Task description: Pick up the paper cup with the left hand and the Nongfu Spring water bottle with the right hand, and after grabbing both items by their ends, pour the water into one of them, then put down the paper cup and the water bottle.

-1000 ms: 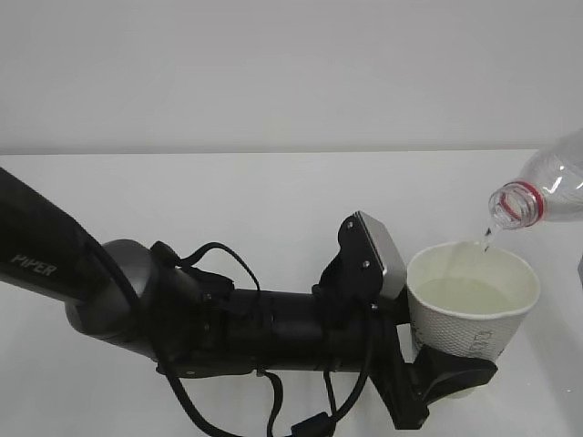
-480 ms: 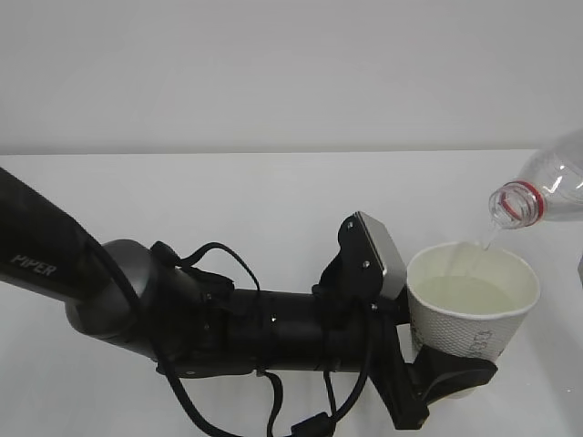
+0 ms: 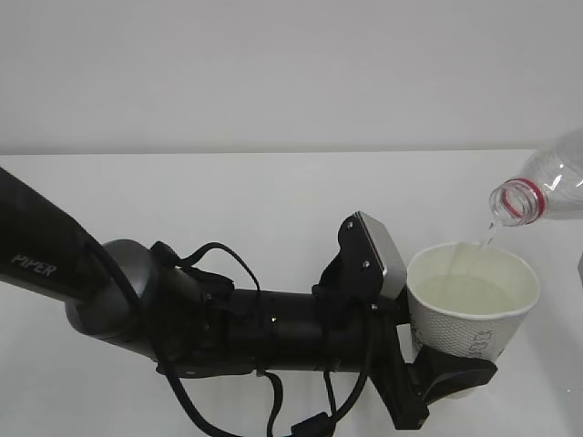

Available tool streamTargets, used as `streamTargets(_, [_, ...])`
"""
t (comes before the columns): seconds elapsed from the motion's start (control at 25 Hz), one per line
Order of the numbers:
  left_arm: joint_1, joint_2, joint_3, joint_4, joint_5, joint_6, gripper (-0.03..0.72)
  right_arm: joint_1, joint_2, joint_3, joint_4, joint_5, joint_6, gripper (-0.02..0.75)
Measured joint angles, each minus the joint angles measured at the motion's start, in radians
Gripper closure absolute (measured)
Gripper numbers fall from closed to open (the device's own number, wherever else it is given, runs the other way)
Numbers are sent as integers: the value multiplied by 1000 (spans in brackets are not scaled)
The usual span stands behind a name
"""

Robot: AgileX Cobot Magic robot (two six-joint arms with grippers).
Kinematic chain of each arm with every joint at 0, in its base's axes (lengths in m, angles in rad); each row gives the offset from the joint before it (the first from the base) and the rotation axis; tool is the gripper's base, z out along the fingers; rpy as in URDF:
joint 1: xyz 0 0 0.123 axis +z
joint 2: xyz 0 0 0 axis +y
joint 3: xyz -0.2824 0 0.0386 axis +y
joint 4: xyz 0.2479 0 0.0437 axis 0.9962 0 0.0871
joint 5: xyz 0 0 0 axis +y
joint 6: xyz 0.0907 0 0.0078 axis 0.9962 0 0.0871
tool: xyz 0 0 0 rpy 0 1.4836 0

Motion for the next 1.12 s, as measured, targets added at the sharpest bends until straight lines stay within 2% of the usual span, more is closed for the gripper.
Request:
streamTargets(0.72, [0,0,0,0,0,0,159,0,0,0,22,-2,173,325])
streamTargets(1.12, [0,0,0,0,10,0,159,0,0,0,38,-43,548,325])
